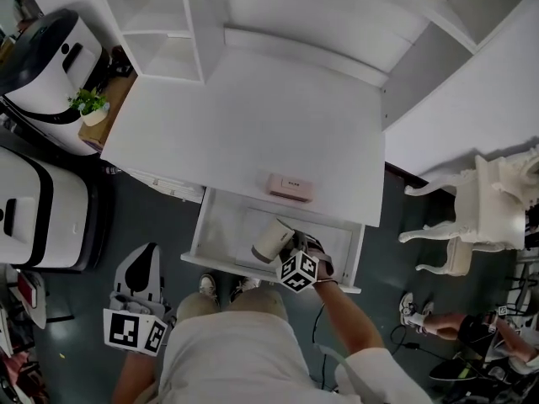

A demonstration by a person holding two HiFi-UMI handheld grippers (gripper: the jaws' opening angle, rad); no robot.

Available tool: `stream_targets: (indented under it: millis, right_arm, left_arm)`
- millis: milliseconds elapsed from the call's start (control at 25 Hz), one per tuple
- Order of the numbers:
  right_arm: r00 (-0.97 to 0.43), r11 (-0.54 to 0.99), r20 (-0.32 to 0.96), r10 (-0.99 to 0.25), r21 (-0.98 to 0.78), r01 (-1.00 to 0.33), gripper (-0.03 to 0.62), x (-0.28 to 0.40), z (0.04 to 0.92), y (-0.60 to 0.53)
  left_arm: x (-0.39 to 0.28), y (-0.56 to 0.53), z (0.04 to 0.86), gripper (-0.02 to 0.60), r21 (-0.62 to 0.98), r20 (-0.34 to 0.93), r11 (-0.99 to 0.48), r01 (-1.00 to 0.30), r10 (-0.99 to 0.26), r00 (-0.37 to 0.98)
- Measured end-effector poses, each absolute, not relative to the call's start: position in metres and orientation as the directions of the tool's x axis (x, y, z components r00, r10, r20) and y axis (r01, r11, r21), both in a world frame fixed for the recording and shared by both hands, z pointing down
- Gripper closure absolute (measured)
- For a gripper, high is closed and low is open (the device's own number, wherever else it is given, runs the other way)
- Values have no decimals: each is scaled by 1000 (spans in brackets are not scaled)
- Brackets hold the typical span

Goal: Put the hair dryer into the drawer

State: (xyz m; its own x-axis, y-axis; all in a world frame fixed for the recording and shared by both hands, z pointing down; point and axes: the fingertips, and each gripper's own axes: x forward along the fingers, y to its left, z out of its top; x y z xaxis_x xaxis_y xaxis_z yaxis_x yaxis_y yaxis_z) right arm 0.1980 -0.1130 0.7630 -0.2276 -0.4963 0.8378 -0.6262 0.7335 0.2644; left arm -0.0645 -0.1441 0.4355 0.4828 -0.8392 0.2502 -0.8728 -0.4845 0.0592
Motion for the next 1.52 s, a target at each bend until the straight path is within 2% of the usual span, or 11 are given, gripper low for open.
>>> stream_targets:
  millis: [760, 1520]
  right_arm:
    - [-169, 829, 910, -378, 251, -500, 422, 186, 818, -119]
    - [-141, 871, 958, -250, 159, -465, 421, 180, 844, -121]
  left_arm:
    - [-87, -130, 452, 566, 76, 292, -423, -903, -857, 425]
    - [-110, -127, 460, 566, 88, 311, -380, -921, -868, 388]
